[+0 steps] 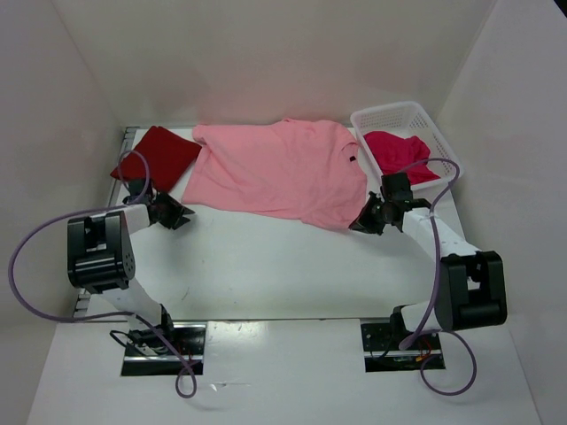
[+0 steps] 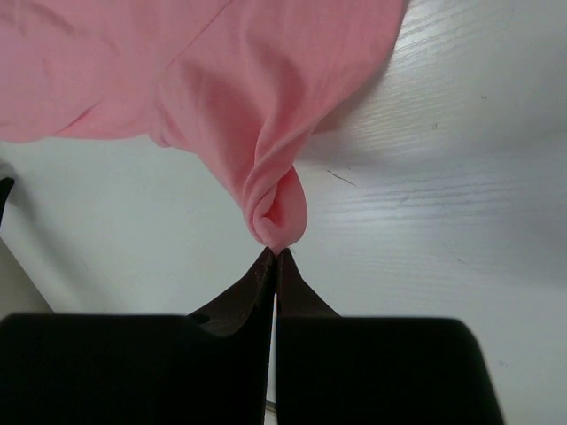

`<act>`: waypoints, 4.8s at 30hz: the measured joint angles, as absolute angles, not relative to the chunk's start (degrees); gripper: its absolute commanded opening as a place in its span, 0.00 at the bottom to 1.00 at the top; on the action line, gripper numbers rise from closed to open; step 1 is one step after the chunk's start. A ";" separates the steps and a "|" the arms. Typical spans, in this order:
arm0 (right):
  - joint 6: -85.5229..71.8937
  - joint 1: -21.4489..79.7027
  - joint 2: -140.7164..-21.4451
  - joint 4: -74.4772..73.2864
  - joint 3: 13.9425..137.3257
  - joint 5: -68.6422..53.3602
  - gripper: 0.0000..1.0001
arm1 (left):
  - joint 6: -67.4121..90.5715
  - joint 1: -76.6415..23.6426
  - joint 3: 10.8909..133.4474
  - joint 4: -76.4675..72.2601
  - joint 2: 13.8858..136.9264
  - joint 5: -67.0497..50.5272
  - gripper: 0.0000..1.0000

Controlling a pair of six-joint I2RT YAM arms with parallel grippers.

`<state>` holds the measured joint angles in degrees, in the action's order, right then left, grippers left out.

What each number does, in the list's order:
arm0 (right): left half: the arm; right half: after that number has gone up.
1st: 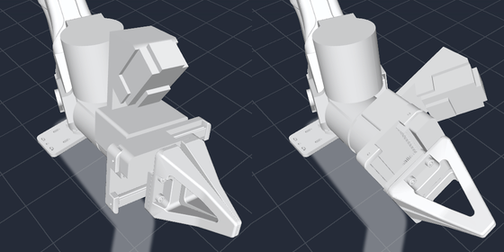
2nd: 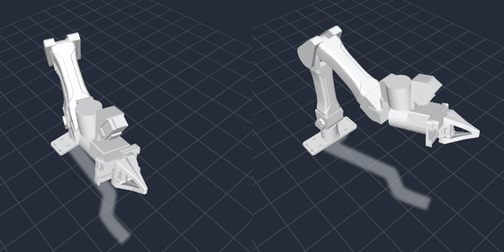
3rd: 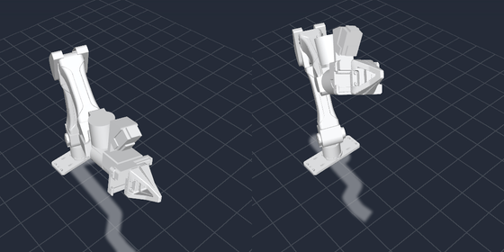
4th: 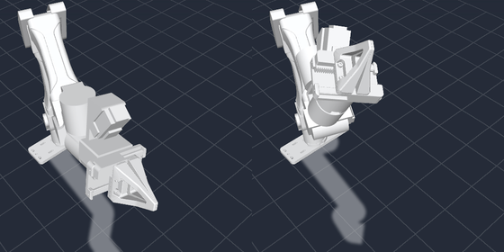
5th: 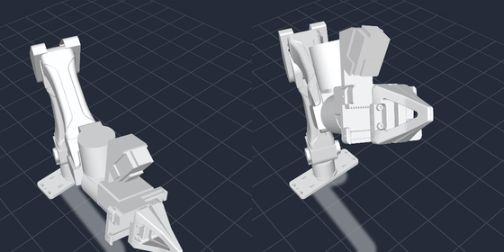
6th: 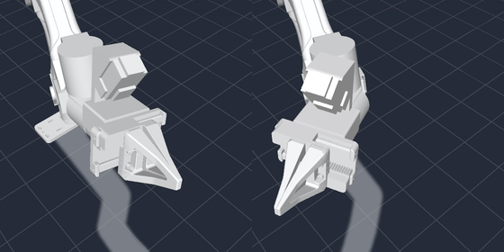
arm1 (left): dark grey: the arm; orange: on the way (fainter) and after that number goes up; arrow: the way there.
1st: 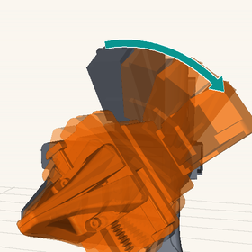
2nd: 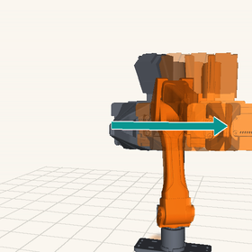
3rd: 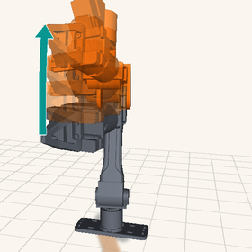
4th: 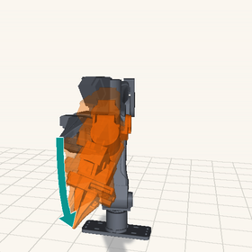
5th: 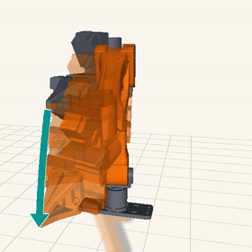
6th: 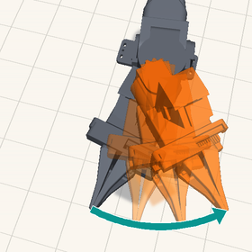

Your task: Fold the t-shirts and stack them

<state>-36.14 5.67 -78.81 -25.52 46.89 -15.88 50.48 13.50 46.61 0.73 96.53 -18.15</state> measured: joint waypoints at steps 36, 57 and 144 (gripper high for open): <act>-37.06 5.67 -76.53 -25.02 46.26 -15.88 0.00 | 62.96 11.31 52.21 -11.40 104.97 -11.62 0.35; -43.75 5.67 -57.87 -32.16 42.46 -16.88 0.00 | 49.34 18.50 47.40 9.28 80.95 -14.74 0.06; -39.81 0.05 -90.21 -34.50 69.87 -5.54 0.00 | 55.90 15.20 61.80 13.72 97.45 -19.57 0.00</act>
